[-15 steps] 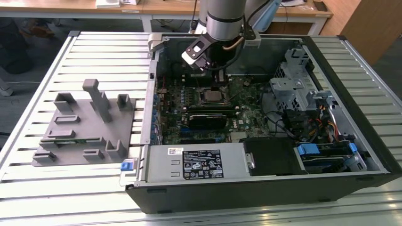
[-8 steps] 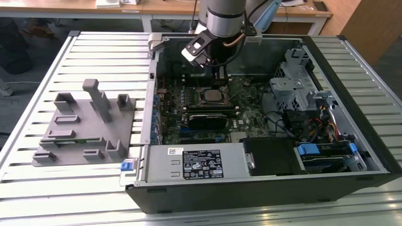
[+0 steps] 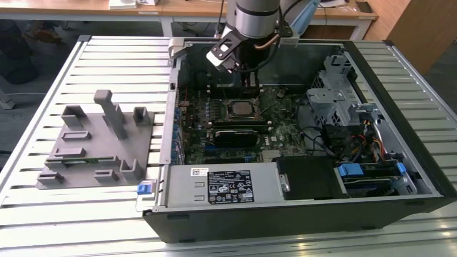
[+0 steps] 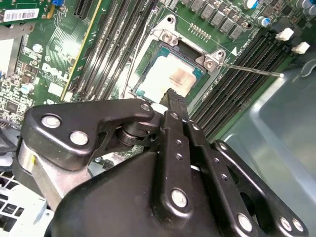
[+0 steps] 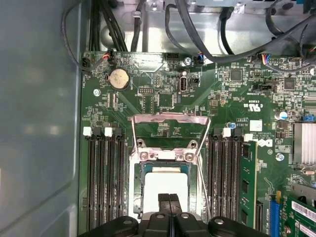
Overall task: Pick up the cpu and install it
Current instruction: 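Close the cpu cover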
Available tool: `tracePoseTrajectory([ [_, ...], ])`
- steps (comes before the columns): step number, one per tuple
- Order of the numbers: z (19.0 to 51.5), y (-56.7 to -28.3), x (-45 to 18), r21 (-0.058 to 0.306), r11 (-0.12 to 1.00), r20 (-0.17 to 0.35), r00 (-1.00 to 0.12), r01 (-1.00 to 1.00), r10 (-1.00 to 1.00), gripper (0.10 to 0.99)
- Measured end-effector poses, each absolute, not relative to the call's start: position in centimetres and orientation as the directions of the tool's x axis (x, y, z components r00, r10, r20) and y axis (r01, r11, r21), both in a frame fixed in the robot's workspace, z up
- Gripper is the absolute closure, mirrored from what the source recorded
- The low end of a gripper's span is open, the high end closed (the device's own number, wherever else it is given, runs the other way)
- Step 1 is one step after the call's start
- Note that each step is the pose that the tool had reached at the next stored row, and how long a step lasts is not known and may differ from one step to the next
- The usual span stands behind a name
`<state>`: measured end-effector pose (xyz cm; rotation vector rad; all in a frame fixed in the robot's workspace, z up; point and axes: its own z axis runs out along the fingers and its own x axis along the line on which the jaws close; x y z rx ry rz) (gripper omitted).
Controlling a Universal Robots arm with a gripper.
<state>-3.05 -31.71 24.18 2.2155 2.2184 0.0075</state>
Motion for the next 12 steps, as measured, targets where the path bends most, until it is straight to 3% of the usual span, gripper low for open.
tracePoseTrajectory([
  [12, 27.9, -31.7, -3.1, 0.008, 0.001, -0.002, -0.001, 1.000, 1.000, 0.980],
])
